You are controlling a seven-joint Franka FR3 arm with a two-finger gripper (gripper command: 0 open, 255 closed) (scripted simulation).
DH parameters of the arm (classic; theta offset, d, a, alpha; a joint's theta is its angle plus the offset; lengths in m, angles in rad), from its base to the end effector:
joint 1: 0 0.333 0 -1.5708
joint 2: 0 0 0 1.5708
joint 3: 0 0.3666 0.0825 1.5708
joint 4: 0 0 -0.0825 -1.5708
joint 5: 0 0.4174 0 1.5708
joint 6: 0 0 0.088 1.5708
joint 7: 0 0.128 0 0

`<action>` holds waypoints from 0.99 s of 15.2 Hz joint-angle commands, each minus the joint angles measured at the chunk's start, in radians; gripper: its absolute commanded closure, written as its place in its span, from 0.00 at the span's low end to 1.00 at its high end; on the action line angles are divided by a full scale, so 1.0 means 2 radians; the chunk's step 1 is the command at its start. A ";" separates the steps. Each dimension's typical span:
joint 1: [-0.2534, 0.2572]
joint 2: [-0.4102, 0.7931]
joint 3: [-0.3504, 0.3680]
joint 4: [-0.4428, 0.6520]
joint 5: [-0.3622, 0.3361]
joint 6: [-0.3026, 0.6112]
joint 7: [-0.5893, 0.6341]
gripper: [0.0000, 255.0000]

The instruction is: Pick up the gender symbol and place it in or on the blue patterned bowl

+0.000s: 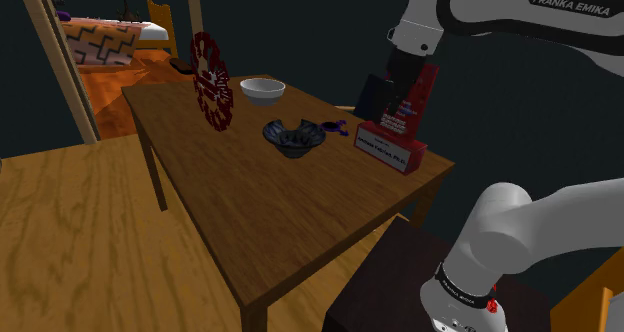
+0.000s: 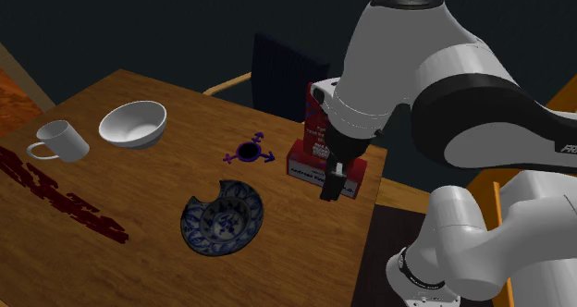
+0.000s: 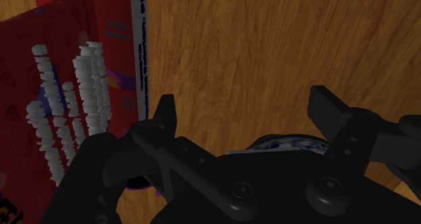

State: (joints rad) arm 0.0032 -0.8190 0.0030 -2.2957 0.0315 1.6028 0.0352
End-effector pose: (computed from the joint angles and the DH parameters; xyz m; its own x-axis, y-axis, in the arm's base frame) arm 0.2997 0.0062 0.6491 0.9917 -0.0307 0.1246 -0.0267 -0.9991 -0.0336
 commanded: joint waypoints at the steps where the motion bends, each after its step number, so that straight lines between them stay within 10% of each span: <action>1: 0.000 0.000 0.000 0.000 0.000 0.000 0.000 0.00; 15: -0.020 0.285 -0.059 0.148 -0.052 0.040 -0.088 0.00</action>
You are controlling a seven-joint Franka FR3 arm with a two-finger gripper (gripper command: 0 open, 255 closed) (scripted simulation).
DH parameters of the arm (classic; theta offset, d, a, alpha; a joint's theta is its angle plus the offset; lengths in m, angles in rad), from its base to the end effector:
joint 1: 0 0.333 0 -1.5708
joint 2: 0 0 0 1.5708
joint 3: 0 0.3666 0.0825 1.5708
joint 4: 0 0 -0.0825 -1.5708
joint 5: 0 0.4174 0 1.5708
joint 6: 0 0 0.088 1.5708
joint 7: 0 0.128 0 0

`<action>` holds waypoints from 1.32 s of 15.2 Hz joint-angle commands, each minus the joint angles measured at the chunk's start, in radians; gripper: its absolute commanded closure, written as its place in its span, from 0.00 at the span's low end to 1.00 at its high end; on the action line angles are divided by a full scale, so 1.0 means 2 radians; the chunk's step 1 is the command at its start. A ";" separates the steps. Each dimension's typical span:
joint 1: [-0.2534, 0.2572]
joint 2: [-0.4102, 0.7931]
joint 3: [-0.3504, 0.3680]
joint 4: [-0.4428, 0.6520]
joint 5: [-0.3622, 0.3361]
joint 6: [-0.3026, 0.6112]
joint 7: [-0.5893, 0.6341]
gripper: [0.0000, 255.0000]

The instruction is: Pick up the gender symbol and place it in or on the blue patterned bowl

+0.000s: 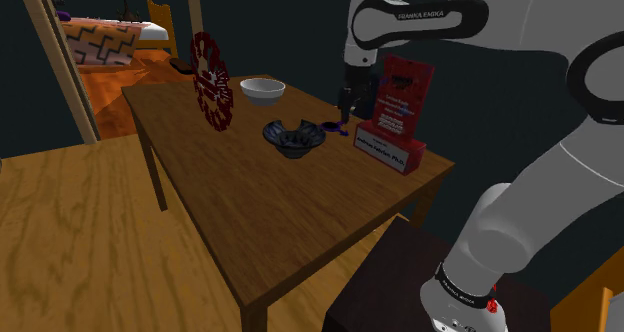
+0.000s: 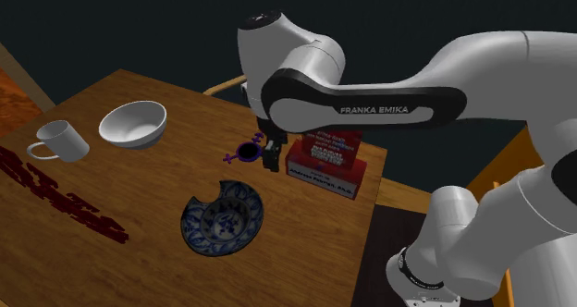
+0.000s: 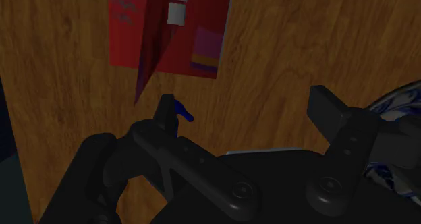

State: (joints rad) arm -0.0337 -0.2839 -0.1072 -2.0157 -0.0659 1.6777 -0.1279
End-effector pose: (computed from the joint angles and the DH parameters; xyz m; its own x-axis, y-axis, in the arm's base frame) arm 0.4765 -0.0811 0.5891 0.9982 0.0001 -0.0596 0.0018 -0.9996 0.0277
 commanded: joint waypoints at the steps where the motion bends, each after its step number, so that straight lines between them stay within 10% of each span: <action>1: -0.004 0.039 -0.007 0.023 -0.005 0.003 -0.013 0.00; 8: -0.017 0.183 -0.024 0.138 -0.015 -0.010 -0.051 0.00; 20: -0.019 0.178 -0.026 0.082 -0.017 0.042 -0.049 0.00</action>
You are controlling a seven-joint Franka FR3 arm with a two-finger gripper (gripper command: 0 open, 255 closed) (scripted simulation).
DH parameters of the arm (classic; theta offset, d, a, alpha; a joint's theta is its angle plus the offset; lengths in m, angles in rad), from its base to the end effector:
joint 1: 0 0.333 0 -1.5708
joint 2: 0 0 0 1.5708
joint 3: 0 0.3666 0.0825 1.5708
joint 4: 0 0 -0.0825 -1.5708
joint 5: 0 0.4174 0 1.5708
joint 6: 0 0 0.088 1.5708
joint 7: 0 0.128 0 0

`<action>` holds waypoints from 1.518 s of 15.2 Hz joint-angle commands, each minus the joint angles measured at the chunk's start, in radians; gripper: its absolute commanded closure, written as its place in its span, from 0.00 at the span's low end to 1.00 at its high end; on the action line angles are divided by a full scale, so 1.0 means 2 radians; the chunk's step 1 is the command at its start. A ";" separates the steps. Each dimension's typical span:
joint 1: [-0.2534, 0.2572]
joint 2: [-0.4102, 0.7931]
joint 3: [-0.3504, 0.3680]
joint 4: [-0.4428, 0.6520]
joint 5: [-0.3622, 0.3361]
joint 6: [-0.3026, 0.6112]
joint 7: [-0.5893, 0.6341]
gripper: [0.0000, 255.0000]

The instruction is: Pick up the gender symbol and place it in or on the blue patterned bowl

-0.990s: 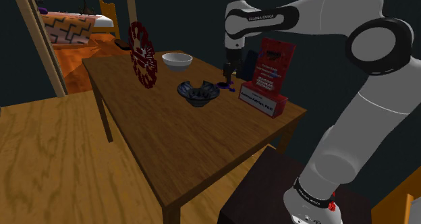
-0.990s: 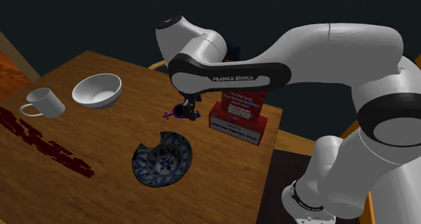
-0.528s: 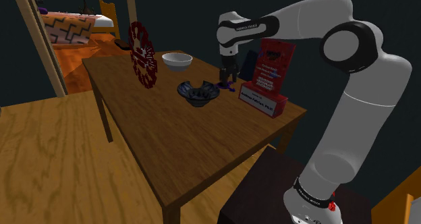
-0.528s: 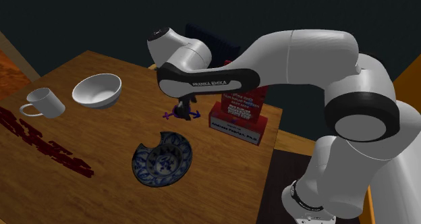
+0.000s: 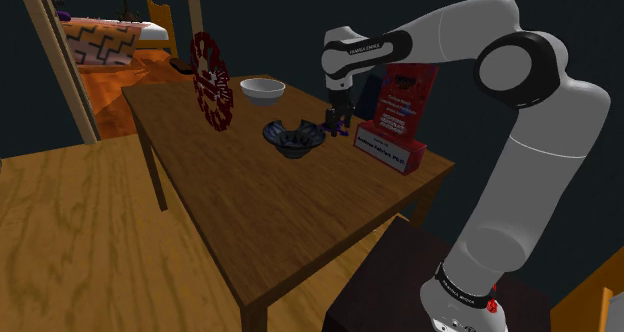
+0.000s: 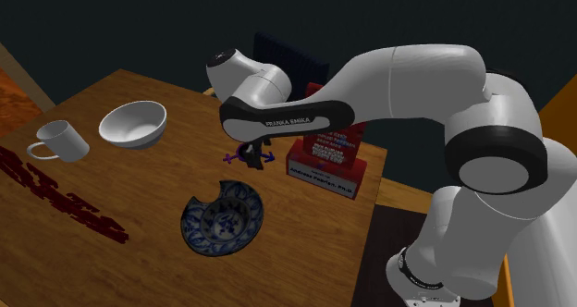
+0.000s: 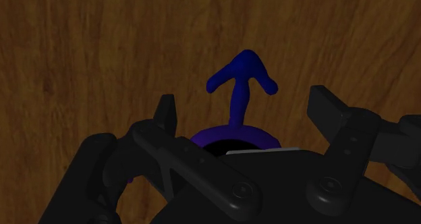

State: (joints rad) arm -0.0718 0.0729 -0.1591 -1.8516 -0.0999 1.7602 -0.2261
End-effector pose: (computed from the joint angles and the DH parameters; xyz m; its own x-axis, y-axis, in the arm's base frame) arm 0.5772 -0.1448 0.4859 0.9830 0.0151 -0.1831 0.0276 -0.9975 0.0657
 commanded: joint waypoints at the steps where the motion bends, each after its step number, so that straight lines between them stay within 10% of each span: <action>1: 0.000 0.000 0.000 0.000 0.000 0.000 0.000 0.00; 3: 0.000 0.000 0.000 0.000 0.000 0.000 0.000 0.00; 4: 0.000 0.000 0.000 0.000 0.000 0.000 0.000 1.00; 23: 0.001 -0.006 0.001 0.059 0.000 -0.065 -0.005 1.00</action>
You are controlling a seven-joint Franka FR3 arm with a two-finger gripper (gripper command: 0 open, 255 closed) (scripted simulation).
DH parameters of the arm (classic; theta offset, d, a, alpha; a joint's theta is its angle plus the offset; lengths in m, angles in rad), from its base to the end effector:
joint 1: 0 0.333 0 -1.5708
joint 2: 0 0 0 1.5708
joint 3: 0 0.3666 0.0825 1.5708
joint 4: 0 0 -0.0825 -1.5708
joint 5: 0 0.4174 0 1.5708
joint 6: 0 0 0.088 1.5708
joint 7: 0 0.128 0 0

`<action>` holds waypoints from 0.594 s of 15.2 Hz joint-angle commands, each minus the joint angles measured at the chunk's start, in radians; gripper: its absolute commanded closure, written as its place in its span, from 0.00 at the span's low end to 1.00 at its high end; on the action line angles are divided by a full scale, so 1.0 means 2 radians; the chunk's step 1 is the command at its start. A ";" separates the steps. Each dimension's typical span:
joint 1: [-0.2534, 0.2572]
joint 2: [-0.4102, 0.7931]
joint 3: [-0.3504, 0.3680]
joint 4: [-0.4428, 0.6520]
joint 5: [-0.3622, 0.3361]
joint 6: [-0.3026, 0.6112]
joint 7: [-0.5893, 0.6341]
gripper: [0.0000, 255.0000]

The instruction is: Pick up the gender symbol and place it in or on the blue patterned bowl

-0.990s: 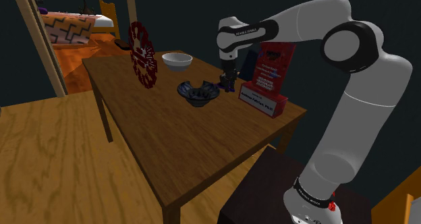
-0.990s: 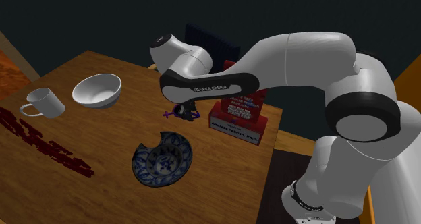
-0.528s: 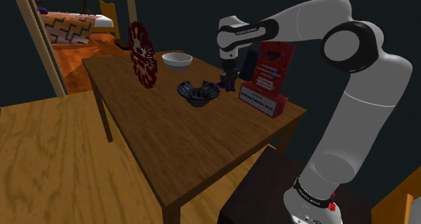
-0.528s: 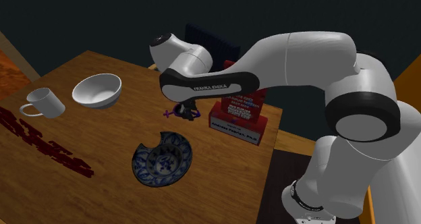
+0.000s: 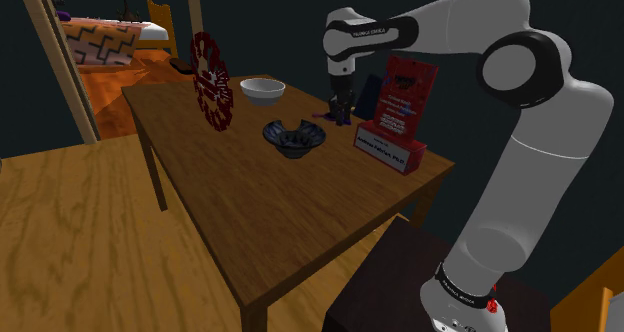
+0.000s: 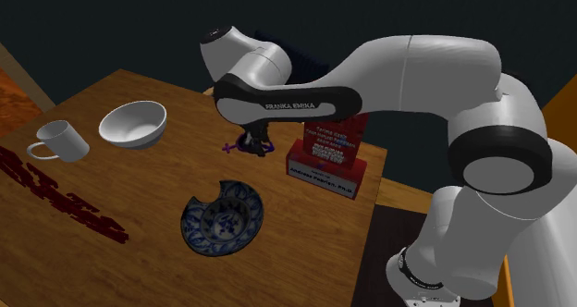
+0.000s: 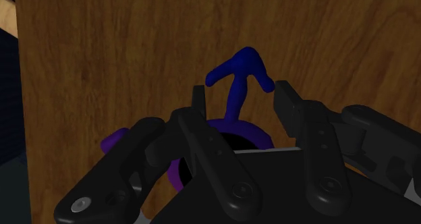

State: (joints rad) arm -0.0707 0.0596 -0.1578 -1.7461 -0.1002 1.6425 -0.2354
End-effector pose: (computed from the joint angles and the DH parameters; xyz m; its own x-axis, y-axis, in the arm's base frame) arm 0.5776 -0.1447 0.5377 0.9831 0.0153 -0.1825 0.0278 -0.9974 0.0658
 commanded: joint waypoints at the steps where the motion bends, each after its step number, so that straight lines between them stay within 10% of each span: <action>1: 0.000 0.000 0.000 0.013 0.000 -0.013 -0.001 1.00; 9: 0.000 0.004 0.000 0.072 0.001 -0.068 -0.007 1.00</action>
State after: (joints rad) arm -0.0693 0.0636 -0.1568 -1.6233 -0.0990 1.5238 -0.2448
